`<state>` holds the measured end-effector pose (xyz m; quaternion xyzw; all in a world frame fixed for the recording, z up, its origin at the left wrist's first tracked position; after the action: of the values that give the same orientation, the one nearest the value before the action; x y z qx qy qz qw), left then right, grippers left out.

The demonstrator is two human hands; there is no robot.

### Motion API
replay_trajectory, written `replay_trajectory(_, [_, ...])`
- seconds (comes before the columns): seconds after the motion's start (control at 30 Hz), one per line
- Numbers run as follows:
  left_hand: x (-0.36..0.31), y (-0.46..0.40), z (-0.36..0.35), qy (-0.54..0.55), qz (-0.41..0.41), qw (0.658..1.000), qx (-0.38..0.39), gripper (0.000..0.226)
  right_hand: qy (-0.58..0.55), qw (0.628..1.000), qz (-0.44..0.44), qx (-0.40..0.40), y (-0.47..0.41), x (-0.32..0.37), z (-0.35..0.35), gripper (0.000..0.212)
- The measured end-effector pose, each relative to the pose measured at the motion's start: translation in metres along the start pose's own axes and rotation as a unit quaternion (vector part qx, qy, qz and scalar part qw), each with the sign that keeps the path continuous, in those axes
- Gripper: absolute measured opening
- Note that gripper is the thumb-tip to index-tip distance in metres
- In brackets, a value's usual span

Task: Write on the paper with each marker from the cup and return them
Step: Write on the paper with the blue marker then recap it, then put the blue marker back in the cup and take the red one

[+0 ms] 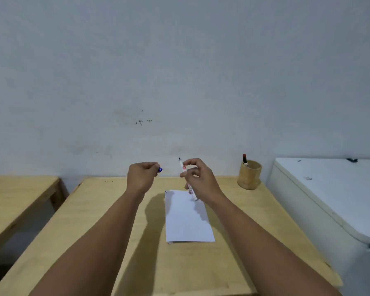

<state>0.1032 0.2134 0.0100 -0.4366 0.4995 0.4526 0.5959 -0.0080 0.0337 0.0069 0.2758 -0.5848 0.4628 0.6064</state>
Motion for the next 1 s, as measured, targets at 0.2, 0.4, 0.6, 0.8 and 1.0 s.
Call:
replay_trajectory(0.2, [-0.035, 0.025, -0.008, 0.046, -0.005, 0.999, 0.005, 0.014, 0.113, 0.992, 0.048, 0.013, 0.021, 0.004, -0.004, 0.021])
replay_trajectory(0.4, [-0.052, 0.036, -0.013, 0.005, -0.027, 1.000, 0.011, 0.017, 0.115, 0.991, 0.064, -0.007, 0.029, 0.018, 0.007, 0.021])
replay_trajectory(0.6, [-0.060, 0.043, -0.031, -0.052, -0.056, 0.996, 0.041, 0.023, 0.116, 0.991, 0.068, -0.024, 0.031, 0.019, 0.018, 0.020])
replay_trajectory(0.8, [-0.045, 0.046, -0.067, -0.044, -0.047, 0.996, 0.060, 0.022, 0.116, 0.989, 0.066, -0.063, 0.026, 0.008, 0.038, 0.012])
replay_trajectory(1.0, [-0.053, 0.028, -0.149, -0.108, -0.050, 0.980, 0.161, 0.022, 0.197, 0.976, 0.018, -0.091, 0.000, -0.019, 0.099, 0.026])
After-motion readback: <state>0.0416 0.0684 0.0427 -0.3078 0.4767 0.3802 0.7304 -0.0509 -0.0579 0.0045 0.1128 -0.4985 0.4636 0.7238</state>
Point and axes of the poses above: each hand's wrist, its own y-axis away from the middle knuckle, its own z-axis out of the back of the hand, x = y × z, the point moved 6 cm from there along -y, towards the middle knuckle, and after that the axes turned 1 degree about y, right-handed, at the moved point
